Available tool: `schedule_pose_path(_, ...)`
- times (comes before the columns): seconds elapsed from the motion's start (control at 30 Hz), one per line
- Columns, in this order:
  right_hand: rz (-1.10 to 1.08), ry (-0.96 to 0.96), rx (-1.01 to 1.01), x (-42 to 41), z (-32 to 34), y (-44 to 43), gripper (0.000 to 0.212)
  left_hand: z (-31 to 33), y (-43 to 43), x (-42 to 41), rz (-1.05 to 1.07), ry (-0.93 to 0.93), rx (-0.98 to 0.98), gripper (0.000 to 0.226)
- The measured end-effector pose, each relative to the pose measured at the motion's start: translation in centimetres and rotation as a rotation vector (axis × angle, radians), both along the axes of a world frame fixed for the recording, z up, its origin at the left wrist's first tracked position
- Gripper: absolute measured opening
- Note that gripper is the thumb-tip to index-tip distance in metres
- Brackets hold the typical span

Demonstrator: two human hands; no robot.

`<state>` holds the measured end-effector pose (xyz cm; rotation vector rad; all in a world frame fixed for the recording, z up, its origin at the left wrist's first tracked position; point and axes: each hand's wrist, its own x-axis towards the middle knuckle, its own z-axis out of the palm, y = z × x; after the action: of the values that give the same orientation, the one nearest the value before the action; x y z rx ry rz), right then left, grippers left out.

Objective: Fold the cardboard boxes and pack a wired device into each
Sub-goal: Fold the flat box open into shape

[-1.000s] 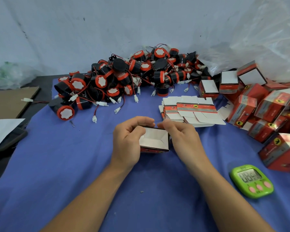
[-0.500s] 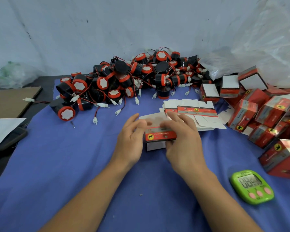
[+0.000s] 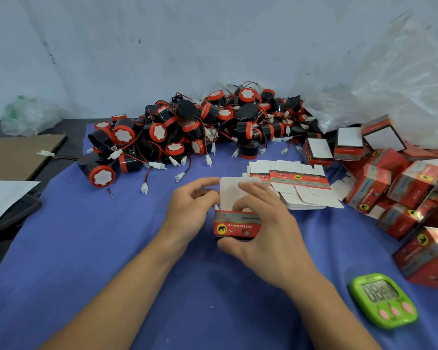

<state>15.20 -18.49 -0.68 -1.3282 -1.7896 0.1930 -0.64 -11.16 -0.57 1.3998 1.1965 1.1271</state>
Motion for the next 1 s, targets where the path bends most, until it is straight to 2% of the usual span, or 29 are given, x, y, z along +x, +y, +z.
schedule_pose_path(0.1,-0.063,-0.057,0.066,0.5,-0.3,0.0,0.018,0.9,0.2,-0.4,-0.049,-0.001,0.038,0.046)
schedule_pose_path(0.17,-0.122,-0.123,0.035,0.1,-1.0,0.1,0.03,1.0,-0.2,-0.3,-0.031,0.042,0.097,0.056)
schedule_pose_path(0.27,-0.105,-0.093,0.02,-0.3,-1.5,0.3,0.047,0.5,-0.6,0.0,-0.004,0.074,0.108,0.059)
schedule_pose_path(0.43,-0.2,0.07,0.057,-0.3,-1.3,-0.1,0.038,-0.3,-0.2,0.0,0.027,-0.061,0.0,0.043)
schedule_pose_path(0.5,-0.274,0.132,0.088,-0.6,-1.2,-0.5,0.035,-0.4,-0.2,-0.1,0.04,-0.05,-0.01,0.044)
schedule_pose_path(0.6,-0.276,0.241,0.107,-0.9,-1.4,-1.0,0.032,-0.4,-0.2,-0.2,0.042,-0.04,0.001,0.048)
schedule_pose_path(0.77,-0.206,0.636,0.103,-0.3,-0.4,-1.4,0.033,1.3,-0.3,-0.9,-0.059,-0.062,-0.022,0.025)
schedule_pose_path(0.83,-0.236,0.751,0.109,0.5,0.3,-1.1,0.03,2.0,-0.1,-1.9,-0.08,-0.091,-0.039,0.036)
schedule_pose_path(0.9,-0.28,0.779,0.087,1.1,1.0,-0.3,0.024,2.7,0.7,-3.4,-0.043,-0.11,-0.043,0.039)
schedule_pose_path(1.0,-0.35,0.676,-0.061,1.9,2.5,3.2,0.012,4.1,4.0,-5.5,0.086,-0.089,-0.005,0.024)
